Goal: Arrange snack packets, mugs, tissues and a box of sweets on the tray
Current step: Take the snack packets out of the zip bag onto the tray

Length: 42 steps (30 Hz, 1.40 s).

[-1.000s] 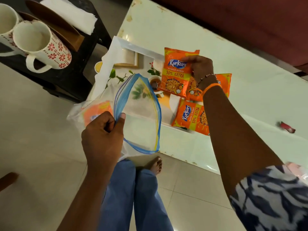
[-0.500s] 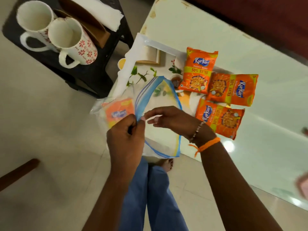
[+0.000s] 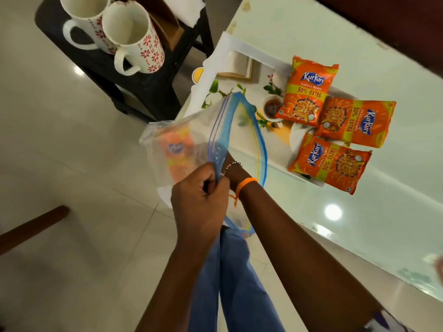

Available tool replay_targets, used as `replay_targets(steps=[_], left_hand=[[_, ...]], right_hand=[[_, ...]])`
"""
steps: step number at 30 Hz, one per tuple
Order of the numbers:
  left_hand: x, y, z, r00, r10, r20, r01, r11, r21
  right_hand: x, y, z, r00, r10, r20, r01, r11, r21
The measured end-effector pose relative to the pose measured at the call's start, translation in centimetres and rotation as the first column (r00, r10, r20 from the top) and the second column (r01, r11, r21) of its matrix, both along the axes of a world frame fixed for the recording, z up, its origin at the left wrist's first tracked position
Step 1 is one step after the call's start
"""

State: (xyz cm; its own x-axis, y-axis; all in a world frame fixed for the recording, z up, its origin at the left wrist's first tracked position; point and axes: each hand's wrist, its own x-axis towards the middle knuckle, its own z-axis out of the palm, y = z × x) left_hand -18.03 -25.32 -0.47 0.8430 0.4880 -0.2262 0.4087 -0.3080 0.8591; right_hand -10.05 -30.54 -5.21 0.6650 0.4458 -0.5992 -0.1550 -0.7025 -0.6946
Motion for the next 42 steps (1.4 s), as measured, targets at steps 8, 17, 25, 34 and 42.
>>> replay_targets(steps=[8, 17, 25, 34, 42], left_hand=[[1.4, -0.1, -0.5, 0.996, -0.007, -0.092, 0.029, 0.971, 0.238], [2.7, 0.6, -0.9, 0.984, 0.071, -0.163, -0.01, 0.938, 0.346], [2.0, 1.5, -0.5, 0.988, 0.081, -0.132, -0.031, 0.938, 0.345], [2.1, -1.6, -0.3, 0.988, 0.035, -0.149, 0.002, 0.97, 0.241], [2.2, -1.8, -0.8, 0.985, 0.043, -0.166, 0.0, 0.968, 0.25]], right_hand=[[0.4, -5.7, 2.9, 0.809, -0.513, 0.288, 0.457, 0.856, 0.242], [0.8, -16.2, 2.4, 0.458, -0.886, 0.074, 0.84, 0.459, 0.29], [0.7, -15.7, -2.3, 0.412, -0.9, 0.141, 0.901, 0.426, 0.085], [2.4, -14.4, -3.4, 0.85, -0.299, 0.433, 0.477, 0.786, -0.393], [8.7, -13.5, -5.7, 0.867, 0.357, 0.347, -0.042, 0.747, -0.663]])
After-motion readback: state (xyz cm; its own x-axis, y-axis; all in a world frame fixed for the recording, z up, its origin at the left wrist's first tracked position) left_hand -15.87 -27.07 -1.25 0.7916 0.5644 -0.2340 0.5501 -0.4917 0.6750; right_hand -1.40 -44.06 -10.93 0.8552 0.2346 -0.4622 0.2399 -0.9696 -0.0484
